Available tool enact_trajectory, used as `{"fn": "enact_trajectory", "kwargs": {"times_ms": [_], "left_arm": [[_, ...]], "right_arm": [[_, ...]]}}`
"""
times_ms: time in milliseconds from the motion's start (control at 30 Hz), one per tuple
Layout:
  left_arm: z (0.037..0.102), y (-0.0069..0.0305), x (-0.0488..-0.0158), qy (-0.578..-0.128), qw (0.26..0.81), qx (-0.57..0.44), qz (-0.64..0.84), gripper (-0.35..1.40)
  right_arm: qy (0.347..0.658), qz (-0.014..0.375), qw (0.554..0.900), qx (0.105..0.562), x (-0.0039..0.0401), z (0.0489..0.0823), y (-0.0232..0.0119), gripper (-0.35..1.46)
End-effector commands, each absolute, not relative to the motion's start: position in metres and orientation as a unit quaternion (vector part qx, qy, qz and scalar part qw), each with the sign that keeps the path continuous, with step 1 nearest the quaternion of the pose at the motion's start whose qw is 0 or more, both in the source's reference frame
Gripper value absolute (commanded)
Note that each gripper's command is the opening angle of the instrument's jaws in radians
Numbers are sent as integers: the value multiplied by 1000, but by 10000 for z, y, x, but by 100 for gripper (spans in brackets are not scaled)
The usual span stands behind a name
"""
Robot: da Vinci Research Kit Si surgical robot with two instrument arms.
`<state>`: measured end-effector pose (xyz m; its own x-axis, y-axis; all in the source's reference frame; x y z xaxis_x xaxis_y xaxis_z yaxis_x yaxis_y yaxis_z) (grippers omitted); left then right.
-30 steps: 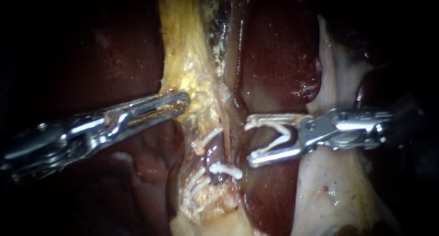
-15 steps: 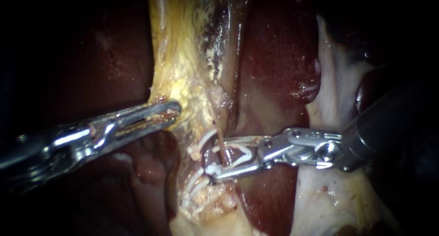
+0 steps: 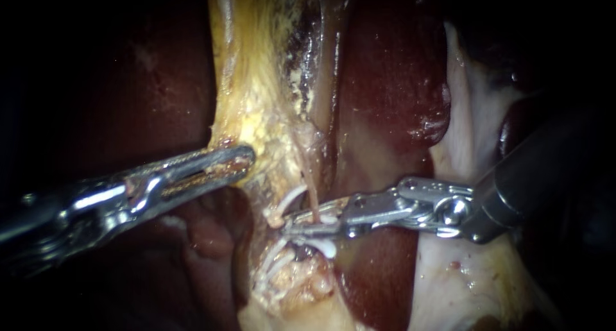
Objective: Clipping second clip right tube
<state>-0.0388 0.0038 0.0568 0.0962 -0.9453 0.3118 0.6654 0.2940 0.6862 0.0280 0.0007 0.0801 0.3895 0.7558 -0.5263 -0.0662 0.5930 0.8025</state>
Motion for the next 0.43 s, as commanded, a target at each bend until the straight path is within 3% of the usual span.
{"fn": "enact_trajectory", "kwargs": {"times_ms": [33,433], "left_arm": [[569,38,-389,-368,716,191,-562,-35],[570,38,-388,-368,716,191,-562,-35]], "right_arm": [[481,273,752,359,281,801,7,-35],[478,278,749,365,282,801,6,-35]]}}
